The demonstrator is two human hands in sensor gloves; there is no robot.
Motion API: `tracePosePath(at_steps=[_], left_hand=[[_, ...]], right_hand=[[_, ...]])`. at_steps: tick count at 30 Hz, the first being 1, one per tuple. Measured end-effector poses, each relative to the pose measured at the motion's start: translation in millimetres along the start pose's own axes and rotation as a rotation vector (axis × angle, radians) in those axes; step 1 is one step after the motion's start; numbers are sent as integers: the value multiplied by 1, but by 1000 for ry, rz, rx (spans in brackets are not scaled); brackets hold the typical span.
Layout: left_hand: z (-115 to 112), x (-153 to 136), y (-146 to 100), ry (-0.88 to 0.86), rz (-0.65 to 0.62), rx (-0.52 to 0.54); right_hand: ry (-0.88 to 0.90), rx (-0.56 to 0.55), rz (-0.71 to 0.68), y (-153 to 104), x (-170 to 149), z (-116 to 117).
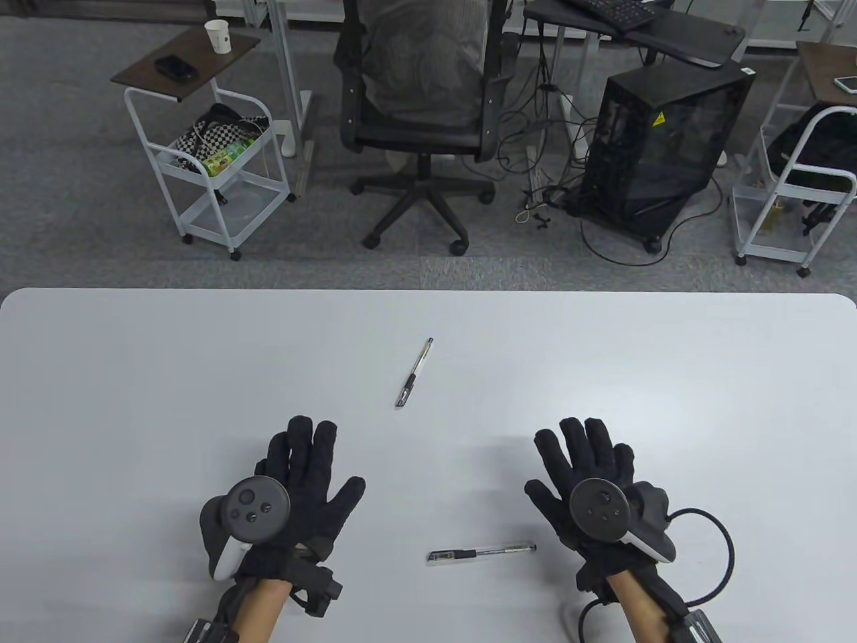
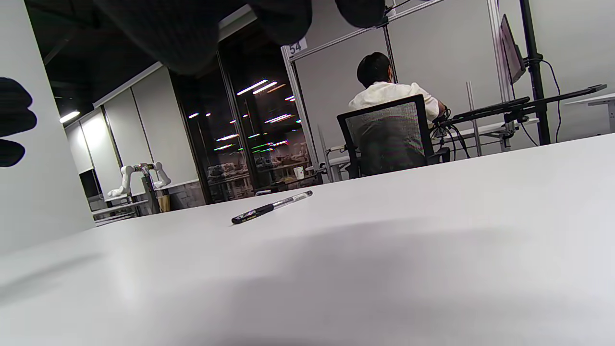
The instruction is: Spin and release pen on table
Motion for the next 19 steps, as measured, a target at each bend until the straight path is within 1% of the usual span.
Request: tracePosePath(at_steps=[19], left_hand=[[-1,0,0,11,6,2]], right_hand=[[2,3,-9,-1,3,0]])
Point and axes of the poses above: the tracker on the back of each hand, its own x axis roughly to the thumb side, its own y axis roughly from the wrist to the fingertips, z = x × y, the point moved 5 cm from there along y, roughly from the wrist to the fingertips, and after that the axes turned 7 degrees about -x, right-handed, at the moved point
